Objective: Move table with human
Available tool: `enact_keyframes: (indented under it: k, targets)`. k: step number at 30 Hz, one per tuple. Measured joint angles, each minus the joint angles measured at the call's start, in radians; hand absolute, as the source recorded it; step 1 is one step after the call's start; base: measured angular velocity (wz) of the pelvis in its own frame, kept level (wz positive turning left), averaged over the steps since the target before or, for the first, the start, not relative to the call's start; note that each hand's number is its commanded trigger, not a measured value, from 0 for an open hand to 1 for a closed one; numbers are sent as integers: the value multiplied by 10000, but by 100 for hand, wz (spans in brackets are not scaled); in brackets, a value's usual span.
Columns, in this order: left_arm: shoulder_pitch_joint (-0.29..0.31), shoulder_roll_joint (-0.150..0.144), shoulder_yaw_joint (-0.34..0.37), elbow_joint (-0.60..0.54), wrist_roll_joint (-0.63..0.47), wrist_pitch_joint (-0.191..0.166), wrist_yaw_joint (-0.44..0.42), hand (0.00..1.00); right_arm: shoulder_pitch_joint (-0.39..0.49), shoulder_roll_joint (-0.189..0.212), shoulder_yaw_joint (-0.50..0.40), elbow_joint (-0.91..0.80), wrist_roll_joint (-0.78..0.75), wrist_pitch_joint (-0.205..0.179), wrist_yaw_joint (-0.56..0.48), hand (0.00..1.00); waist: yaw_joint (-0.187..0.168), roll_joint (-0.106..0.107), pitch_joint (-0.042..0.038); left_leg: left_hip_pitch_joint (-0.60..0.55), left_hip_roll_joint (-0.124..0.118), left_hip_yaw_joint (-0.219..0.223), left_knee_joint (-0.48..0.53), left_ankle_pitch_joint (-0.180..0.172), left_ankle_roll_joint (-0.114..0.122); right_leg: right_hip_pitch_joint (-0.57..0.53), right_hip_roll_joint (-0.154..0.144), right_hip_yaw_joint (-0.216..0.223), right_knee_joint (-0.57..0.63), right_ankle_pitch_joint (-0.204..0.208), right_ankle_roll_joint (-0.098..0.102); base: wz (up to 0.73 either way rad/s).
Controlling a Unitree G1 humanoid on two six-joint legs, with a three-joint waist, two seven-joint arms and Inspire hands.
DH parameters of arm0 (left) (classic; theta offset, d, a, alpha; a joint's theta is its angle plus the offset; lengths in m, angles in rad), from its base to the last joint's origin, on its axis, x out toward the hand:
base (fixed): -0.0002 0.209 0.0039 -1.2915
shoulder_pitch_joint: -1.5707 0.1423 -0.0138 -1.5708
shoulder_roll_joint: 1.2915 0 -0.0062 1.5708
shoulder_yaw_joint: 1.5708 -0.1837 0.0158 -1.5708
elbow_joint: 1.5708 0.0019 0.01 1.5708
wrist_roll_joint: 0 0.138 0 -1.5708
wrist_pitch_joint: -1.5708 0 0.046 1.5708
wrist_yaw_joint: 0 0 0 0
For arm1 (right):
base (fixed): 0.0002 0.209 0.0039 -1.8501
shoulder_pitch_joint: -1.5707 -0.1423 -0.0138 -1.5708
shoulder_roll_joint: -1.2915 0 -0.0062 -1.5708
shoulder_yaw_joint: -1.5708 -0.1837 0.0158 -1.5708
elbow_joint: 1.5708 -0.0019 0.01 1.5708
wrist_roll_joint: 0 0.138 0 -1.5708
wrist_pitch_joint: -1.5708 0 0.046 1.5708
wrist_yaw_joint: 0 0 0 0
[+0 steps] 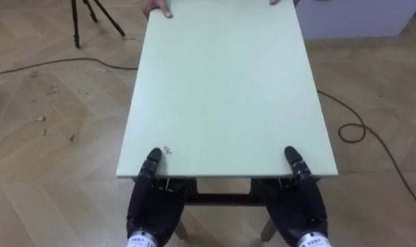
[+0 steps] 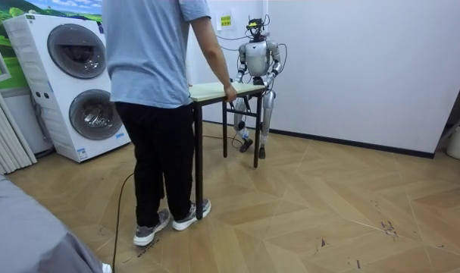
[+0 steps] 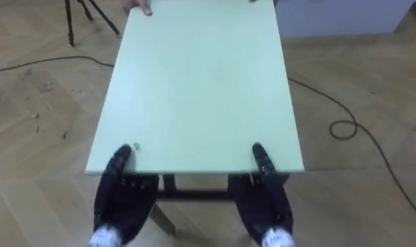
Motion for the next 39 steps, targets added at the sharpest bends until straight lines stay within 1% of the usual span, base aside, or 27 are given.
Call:
enact_keyframes:
  k: [2, 3, 4, 5, 6, 7, 8, 9, 11, 12, 13, 15, 16, 17, 18, 19, 20, 22, 24, 26, 28, 31, 32, 33, 35, 38, 39]
  targets:
    - [-20, -4, -14, -22, 1, -2, -2, 100, -7, 10, 12, -10, 39, -26, 1, 100, 48, -19, -12, -164, 55, -11, -215, 290, -24, 310, 379, 240, -1045, -301, 67, 4]
    - [-30, 47, 14, -93, 29, -15, -2, 100, -16, 52, 38, -46, 39, -33, 1, 100, 126, -27, -43, -283, 217, 236, -541, 598, -24, 497, 635, 451, -1517, -470, -74, 13]
    - [-55, 124, 15, -165, 33, -14, -1, 100, 6, 83, 58, -93, 39, -51, 12, 100, 72, -119, -30, -322, 265, 475, -635, 734, 10, 622, 581, 447, -1304, -531, -121, 28]
    - [-157, 263, 21, -208, 36, -29, 3, 100, 27, 93, 134, -144, 160, -81, 35, 100, 73, -396, -77, -353, 250, 843, -801, 986, 22, 1094, 397, 507, -1146, -797, -59, 24]
    - [-186, 400, 26, -357, 46, -36, 3, 100, -96, 130, 220, -154, 283, -72, 35, 100, 211, -584, -68, -663, 338, 890, -622, 1139, -24, 1590, 301, 623, -1588, -1093, -18, 4]
    - [-205, 458, 50, -448, 45, -50, 3, 100, -200, 147, 266, -154, 318, -85, 38, 100, 284, -618, -60, -905, 472, 905, -424, 1166, -62, 1742, 310, 644, -1940, -1239, 18, -31]
    - [-352, 552, 91, -491, 45, -129, 1, 100, -405, 184, 371, -123, 400, -151, 37, 100, 474, -622, -54, -1387, 834, 884, -15, 1264, -186, 1798, 607, 620, -2802, -1471, 14, -40]
    - [-471, 579, 148, -492, 45, -212, -6, 100, -572, 215, 456, -68, 436, -148, 37, 100, 668, -605, -56, -1766, 1181, 792, 190, 1445, -320, 1786, 914, 355, -3458, -1531, -262, -38]
    - [-528, 640, 276, -488, 106, -245, -39, 100, -723, 407, 483, 125, 458, -62, 53, 100, 700, -526, -51, -2117, 1605, 490, 141, 1827, -493, 1629, 1486, 171, -3785, -1240, -816, -6]
    - [-519, 669, 325, -486, 147, -241, -39, 100, -734, 483, 454, 217, 452, -4, 82, 100, 706, -558, -52, -2150, 1706, 429, 49, 1993, -545, 1588, 1607, 128, -3822, -1168, -918, 4]
    - [-443, 704, 418, -485, 178, -230, -70, 100, -748, 552, 448, 305, 435, 152, 87, 100, 762, -585, -45, -2149, 1818, 379, -140, 2279, -647, 1487, 1821, 60, -3859, -1027, -1123, -8]
    - [-314, 653, 411, -465, 350, -215, -148, 100, -577, 529, 452, 338, 438, 179, 205, 100, 1095, -501, -30, -2081, 2131, 235, -530, 2743, -947, 1331, 2201, -49, -4035, -708, -1467, -24]
    - [-293, 637, 390, -435, 359, -221, -168, 100, -535, 519, 458, 366, 444, 161, 253, 100, 1187, -461, -29, -2064, 2191, 172, -616, 2859, -1038, 1310, 2258, -141, -4064, -643, -1527, -33]
    - [-224, 658, 348, -411, 359, -221, -187, 100, -459, 497, 498, 400, 445, 84, 313, 100, 1402, -386, -39, -2019, 2302, 120, -794, 3079, -1297, 1278, 2285, -447, -4144, -539, -1648, -43]
    - [-106, 619, 344, -412, 354, -234, -233, 100, -425, 445, 569, 411, 442, 11, 362, 100, 1580, -316, -40, -1983, 2311, -260, -868, 3272, -1596, 1226, 2280, -615, -4205, -473, -1746, -48]
    - [-44, 570, 366, -412, 351, -245, -244, 100, -416, 408, 588, 412, 440, -7, 367, 100, 1651, -247, -36, -1966, 2313, -467, -836, 3306, -1656, 1208, 2277, -679, -4223, -419, -1787, -56]
    - [28, 482, 362, -411, 346, -247, -244, 100, -403, 343, 604, 413, 438, -77, 378, 100, 1748, -119, -18, -1933, 2320, -846, -524, 3188, -1795, 1168, 2261, -798, -4290, -279, -1859, -62]
    - [36, 321, 367, -326, 347, -256, -241, 100, -483, 313, 603, 470, 389, -155, 375, 100, 2057, 12, 36, -1912, 2410, -1194, 718, 2549, -1968, 1132, 2145, -1024, -4373, -87, -1933, -70]
    - [60, 39, 392, -286, 345, -305, -186, 100, -670, 262, 607, 468, 353, -197, 289, 100, 2235, 349, 32, -1786, 2518, -1675, 2712, 1359, -2022, 954, 2143, -1260, -4314, 139, -2036, -57]
    - [37, -37, 418, -291, 352, -298, -205, 100, -838, 230, 599, 468, 331, -246, 258, 100, 2259, 498, 55, -1464, 2501, -1756, 3792, 818, -2018, 621, 2200, -1295, -4301, 402, -2100, -28]
    - [-7, -132, 412, -318, 353, -308, -227, 100, -920, 227, 571, 428, 289, -351, 260, 100, 2058, 655, 67, -871, 2377, -1976, 4226, 551, -2044, 342, 2220, -1445, -4326, 592, -2100, 13]
    - [-295, -244, 358, -332, 371, -301, -224, 100, -1099, 231, 526, 290, 285, -606, 230, 100, 1724, 1002, 74, 437, 2369, -2035, 3661, 275, -2084, -247, 2226, -1676, -4318, 1020, -2027, 21]
    - [-468, -244, 357, -333, 371, -313, -179, 100, -1187, 230, 537, 231, 295, -668, 177, 100, 1666, 1115, 69, 949, 2269, -2036, 2776, -238, -2183, -516, 2202, -1733, -4322, 1247, -1983, 10]
    - [-685, -242, 350, -330, 372, -377, -98, 100, -1291, 238, 552, 169, 297, -743, 145, 100, 1536, 1223, 73, 1273, 2051, -2107, 1805, -844, -2136, -798, 2156, -1799, -4357, 1527, -1919, 10]
    - [-872, -235, 398, -327, 360, -481, 34, 100, -1450, 282, 508, 163, 297, -804, 48, 100, 1383, 1369, 53, 1442, 1822, -2137, 615, -1357, -2044, -1055, 2100, -1840, -4584, 2052, -1818, 7]
    - [-1080, -302, 388, -254, 364, -604, 117, 100, -1541, 407, 457, 192, 295, -799, 46, 100, 1139, 1384, 58, 1411, 1244, -2183, -330, -1483, -1805, -1356, 1668, -1748, -5130, 2941, -1589, 9]
    - [-1078, -300, 387, -199, 359, -595, 118, 100, -1519, 402, 445, 207, 295, -790, 46, 100, 1143, 1372, 56, 1414, 961, -2163, -443, -1477, -1451, -1438, 1503, -1593, -5217, 3204, -1502, -10]
